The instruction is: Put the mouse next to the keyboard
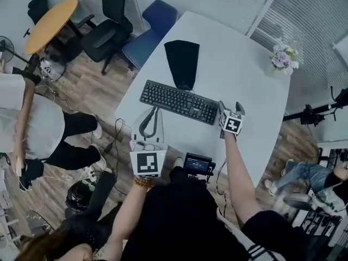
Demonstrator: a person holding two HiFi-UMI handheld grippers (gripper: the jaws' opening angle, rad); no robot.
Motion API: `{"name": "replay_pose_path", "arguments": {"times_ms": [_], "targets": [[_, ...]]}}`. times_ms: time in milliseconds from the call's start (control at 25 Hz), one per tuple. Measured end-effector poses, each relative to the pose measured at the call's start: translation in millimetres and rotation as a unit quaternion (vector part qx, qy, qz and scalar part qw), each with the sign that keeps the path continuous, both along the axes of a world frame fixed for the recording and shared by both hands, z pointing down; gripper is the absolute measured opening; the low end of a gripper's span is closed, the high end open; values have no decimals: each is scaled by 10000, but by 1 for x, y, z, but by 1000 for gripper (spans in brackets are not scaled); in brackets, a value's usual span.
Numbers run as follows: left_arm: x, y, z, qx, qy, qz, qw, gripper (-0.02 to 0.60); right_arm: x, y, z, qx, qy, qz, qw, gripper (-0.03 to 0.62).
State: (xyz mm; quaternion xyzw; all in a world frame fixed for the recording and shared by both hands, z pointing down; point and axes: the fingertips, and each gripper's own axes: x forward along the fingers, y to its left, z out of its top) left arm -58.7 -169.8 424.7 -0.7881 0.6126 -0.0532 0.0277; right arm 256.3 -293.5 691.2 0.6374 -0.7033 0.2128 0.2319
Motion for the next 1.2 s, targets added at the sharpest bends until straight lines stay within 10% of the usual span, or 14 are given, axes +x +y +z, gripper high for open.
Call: {"name": "replay_pose_path", "arguments": {"times_ms": [1200], "targets": [[-5, 2, -8, 110, 65, 237, 9996, 14, -70, 17, -215, 2210, -86, -594, 9734, 368]]}}
